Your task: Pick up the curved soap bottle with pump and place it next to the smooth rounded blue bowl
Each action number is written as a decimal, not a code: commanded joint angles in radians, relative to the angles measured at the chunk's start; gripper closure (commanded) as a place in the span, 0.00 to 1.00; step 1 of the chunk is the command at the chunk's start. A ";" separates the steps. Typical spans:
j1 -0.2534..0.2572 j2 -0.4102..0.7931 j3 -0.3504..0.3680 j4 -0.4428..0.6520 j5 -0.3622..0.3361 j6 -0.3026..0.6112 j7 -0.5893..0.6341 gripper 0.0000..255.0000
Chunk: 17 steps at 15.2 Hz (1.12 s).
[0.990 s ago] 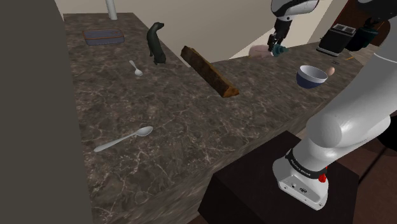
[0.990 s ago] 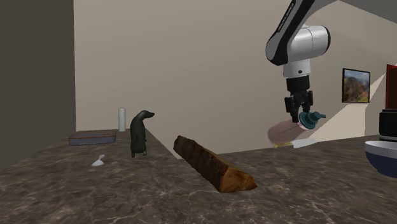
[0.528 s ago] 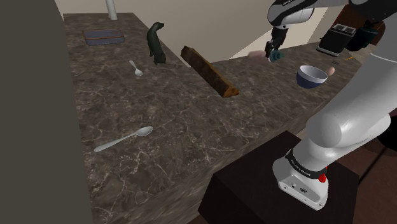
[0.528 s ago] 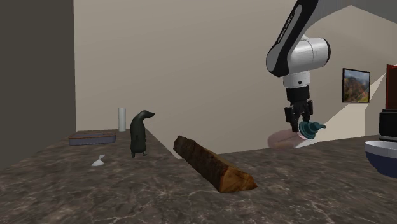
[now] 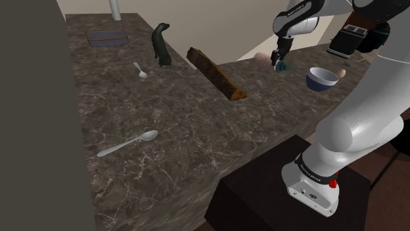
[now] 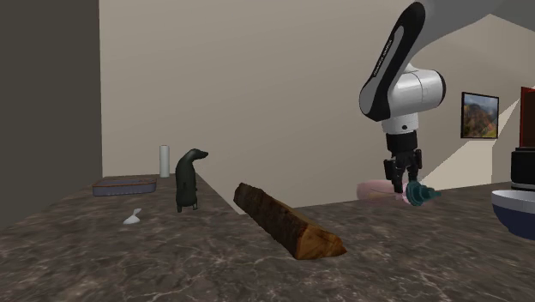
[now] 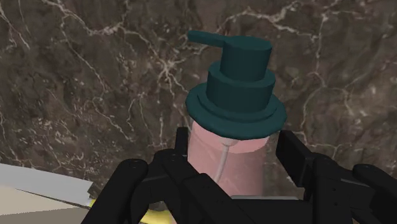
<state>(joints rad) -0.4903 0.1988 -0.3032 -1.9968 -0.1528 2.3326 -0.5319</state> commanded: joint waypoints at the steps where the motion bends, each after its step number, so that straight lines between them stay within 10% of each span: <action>1: 0.001 0.011 0.001 -0.015 0.000 0.025 0.005 1.00; 12: -0.001 0.035 0.002 -0.031 0.004 0.064 0.007 1.00; 13: -0.001 0.025 0.000 -0.040 0.001 0.063 0.007 0.00; 17: -0.003 0.029 0.000 -0.032 0.004 0.060 0.002 0.00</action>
<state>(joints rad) -0.4935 0.2266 -0.3034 -2.0285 -0.1487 2.3925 -0.5297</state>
